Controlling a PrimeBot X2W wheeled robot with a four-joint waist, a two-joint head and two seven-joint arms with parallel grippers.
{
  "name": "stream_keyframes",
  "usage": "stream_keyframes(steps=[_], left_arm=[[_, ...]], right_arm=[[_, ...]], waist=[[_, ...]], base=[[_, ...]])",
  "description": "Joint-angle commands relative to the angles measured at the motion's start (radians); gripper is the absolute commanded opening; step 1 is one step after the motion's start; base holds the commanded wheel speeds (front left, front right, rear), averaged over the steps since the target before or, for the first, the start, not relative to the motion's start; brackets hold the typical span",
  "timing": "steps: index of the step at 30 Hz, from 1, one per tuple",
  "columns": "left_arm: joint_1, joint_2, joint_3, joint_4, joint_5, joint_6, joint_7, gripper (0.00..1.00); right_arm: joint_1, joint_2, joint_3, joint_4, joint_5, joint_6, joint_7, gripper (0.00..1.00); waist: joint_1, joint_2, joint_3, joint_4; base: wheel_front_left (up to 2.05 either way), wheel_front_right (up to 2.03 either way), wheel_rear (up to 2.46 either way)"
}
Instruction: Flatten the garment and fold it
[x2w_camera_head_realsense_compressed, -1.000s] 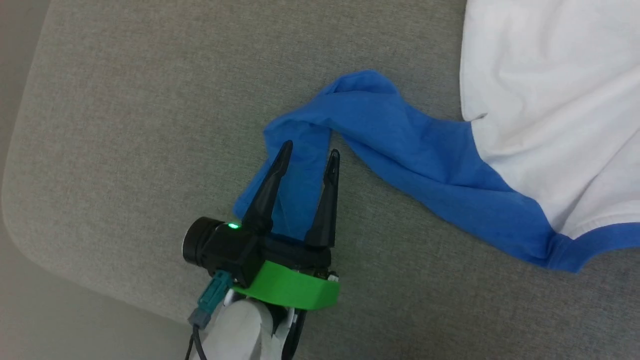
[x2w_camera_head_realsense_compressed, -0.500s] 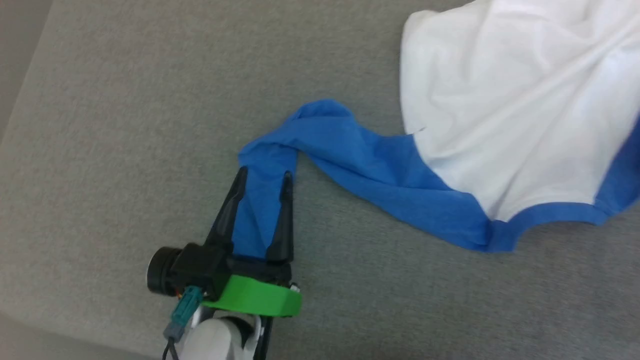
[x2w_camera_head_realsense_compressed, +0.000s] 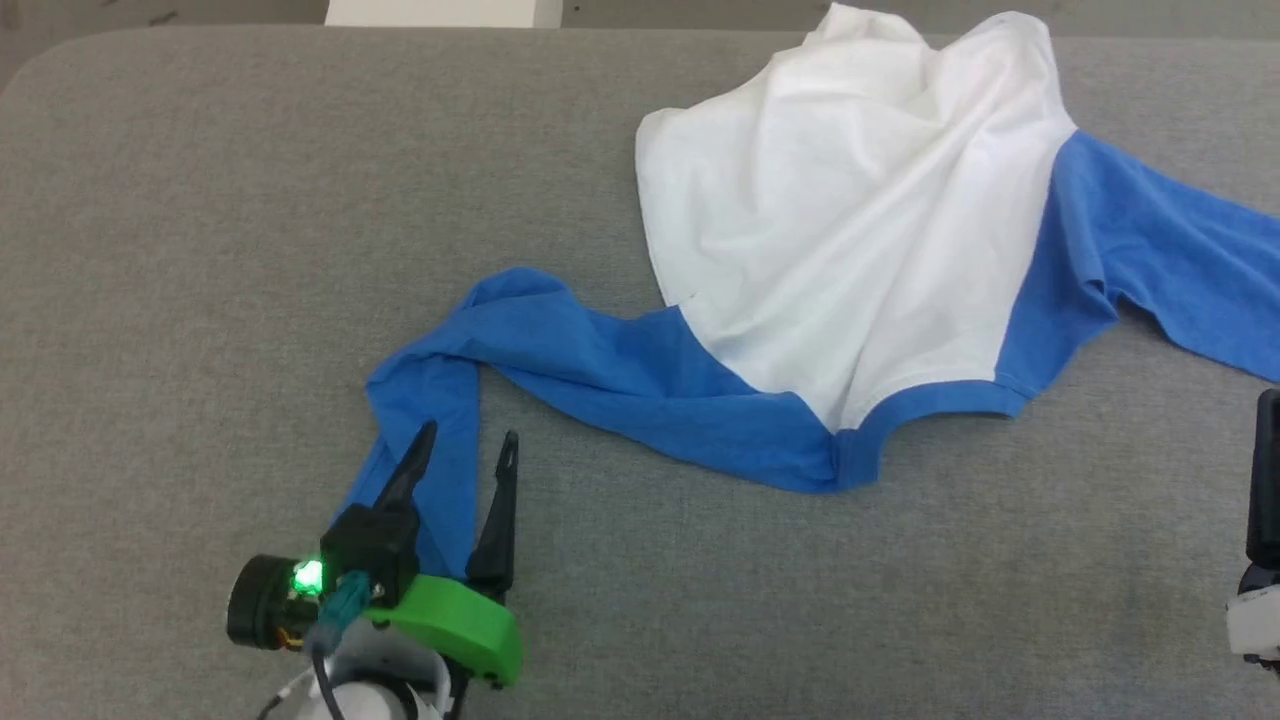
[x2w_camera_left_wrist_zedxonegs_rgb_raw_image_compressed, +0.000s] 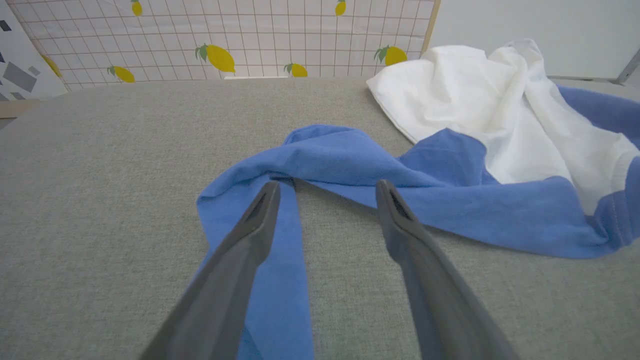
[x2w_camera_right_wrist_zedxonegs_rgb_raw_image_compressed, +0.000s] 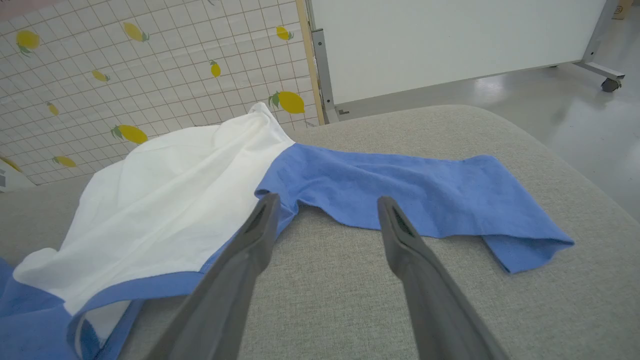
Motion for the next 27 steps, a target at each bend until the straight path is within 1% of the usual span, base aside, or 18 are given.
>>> stream_keyframes(steps=[1,4,6,8,11,12,13,14,18,22,23,24,26,27], left_arm=[[-0.013,0.028,0.004,0.012,0.011,-0.003,0.057,1.00],[-0.038,0.073,0.003,0.029,0.027,-0.009,0.203,1.00],[-0.050,0.093,0.001,0.040,0.026,-0.017,0.296,1.00],[-0.066,0.120,-0.013,0.061,0.027,-0.043,0.379,1.00],[-0.088,0.136,-0.037,0.085,0.025,-0.074,0.457,1.00],[-0.095,0.142,-0.044,0.092,0.028,-0.080,0.473,0.47],[-0.101,0.143,-0.046,0.096,0.031,-0.079,0.476,0.32],[-0.103,0.141,-0.047,0.102,0.030,-0.077,0.477,0.00],[-0.094,0.117,-0.024,0.095,0.004,-0.052,0.426,0.00],[-0.083,0.099,0.064,0.012,-0.038,0.011,0.341,0.00],[-0.080,0.104,0.091,-0.015,-0.043,0.027,0.325,0.00],[-0.071,0.152,0.193,-0.097,-0.033,0.084,0.297,0.00],[-0.067,0.191,0.251,-0.130,-0.017,0.113,0.296,0.00],[-0.069,0.201,0.279,-0.137,-0.019,0.125,0.292,0.00]], right_arm=[[0.004,0.002,0.010,-0.004,0.004,-0.001,-0.009,1.00],[-0.008,0.002,0.022,-0.020,0.000,-0.001,-0.006,1.00],[-0.016,0.002,0.026,-0.030,-0.004,-0.001,-0.002,1.00],[-0.021,0.002,0.032,-0.036,-0.002,-0.001,0.003,1.00],[-0.023,0.002,0.036,-0.038,0.002,-0.001,0.006,1.00],[-0.022,0.002,0.038,-0.038,0.002,-0.001,0.006,1.00],[-0.022,0.002,0.039,-0.037,0.003,-0.001,0.005,1.00],[-0.022,0.002,0.041,-0.035,0.004,-0.001,0.005,1.00],[-0.020,0.002,0.045,-0.031,0.010,-0.001,0.001,1.00],[-0.019,0.002,0.044,-0.030,0.013,-0.001,-0.002,1.00],[-0.018,0.002,0.043,-0.031,0.014,-0.001,-0.003,1.00],[-0.016,0.002,0.038,-0.033,0.015,-0.001,-0.005,1.00],[-0.015,0.002,0.039,-0.033,0.015,-0.001,-0.003,1.00],[-0.016,0.002,0.039,-0.034,0.014,-0.001,-0.002,1.00]], waist=[[0.0000,0.0000,-0.002,-0.007],[0.0000,0.0000,0.012,-0.001],[0.0000,0.0000,0.020,0.003],[0.0000,0.0000,0.027,0.006],[0.0000,0.0000,0.033,0.010],[0.0000,0.0000,0.034,0.011],[0.0000,0.0000,0.034,0.011],[0.0000,0.0000,0.034,0.011],[0.0000,0.0000,0.029,0.012],[0.0000,0.0000,0.026,0.015],[0.0000,0.0000,0.026,0.016],[0.0000,0.0000,0.033,0.021],[0.0000,0.0000,0.039,0.023],[0.0000,0.0000,0.043,0.023]], base=[[0.00,0.00,0.00],[0.00,0.00,0.00],[0.00,0.00,0.00],[0.00,0.00,0.00],[0.00,0.00,0.00],[0.00,0.00,0.00],[0.00,0.00,0.00],[0.00,0.00,0.00],[0.00,0.00,0.00],[0.00,0.00,0.00],[0.00,0.00,0.00],[0.00,0.00,0.00],[0.00,0.00,0.00],[0.00,0.00,0.00]])
